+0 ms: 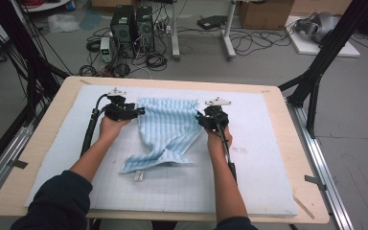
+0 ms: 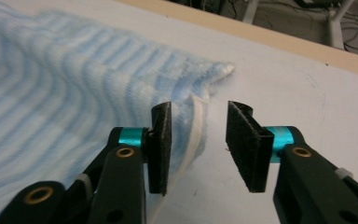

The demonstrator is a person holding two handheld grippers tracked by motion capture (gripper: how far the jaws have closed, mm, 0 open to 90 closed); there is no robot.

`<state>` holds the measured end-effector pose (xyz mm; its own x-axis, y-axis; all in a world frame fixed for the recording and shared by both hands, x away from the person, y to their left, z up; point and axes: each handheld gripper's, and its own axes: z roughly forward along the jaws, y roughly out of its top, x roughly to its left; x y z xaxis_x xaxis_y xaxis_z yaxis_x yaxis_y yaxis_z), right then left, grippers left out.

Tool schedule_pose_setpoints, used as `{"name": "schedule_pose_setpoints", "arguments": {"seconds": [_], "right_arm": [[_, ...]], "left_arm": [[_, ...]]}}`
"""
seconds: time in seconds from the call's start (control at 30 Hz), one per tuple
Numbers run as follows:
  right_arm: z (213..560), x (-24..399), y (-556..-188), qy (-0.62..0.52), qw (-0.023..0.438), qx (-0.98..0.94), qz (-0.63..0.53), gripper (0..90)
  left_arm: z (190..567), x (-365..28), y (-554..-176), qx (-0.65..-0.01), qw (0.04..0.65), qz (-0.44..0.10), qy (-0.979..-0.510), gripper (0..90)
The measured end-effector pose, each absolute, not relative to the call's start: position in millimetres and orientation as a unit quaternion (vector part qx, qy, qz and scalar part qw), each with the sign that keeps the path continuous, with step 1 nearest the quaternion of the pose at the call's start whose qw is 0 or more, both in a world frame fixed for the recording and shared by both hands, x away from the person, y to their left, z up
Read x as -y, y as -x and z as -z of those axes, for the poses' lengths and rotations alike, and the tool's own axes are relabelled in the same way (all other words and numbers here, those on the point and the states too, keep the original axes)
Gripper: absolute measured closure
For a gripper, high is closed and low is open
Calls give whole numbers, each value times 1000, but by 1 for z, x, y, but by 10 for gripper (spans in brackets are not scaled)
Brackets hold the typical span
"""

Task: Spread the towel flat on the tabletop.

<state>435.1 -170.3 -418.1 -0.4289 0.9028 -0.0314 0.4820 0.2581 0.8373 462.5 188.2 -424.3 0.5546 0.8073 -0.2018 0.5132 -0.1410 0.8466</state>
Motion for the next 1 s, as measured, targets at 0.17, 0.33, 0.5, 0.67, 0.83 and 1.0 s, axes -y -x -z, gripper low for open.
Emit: {"name": "schedule_pose_setpoints", "arguments": {"seconds": [0.17, 0.33, 0.5, 0.67, 0.83, 1.0], "right_arm": [[409, 181, -399, -436, 254, -748, -432, 501], [411, 185, -369, -419, 244, -760, -433, 448], [420, 184, -346, -414, 222, -764, -443, 431], [427, 177, -337, -398, 210, -780, -434, 422], [432, 163, -337, -392, 190, -790, -431, 411], [436, 147, -337, -382, 166, -800, -432, 406]], "left_arm": [[426, -194, -431, -420, 500, -146, -743, 406], [432, -189, -408, -391, 503, -124, -761, 399], [437, -178, -391, -369, 504, -96, -775, 370], [438, -164, -379, -352, 498, -91, -788, 357], [449, -144, -375, -318, 423, -121, -840, 584], [447, -153, -378, -333, 434, -137, -826, 871]]}}
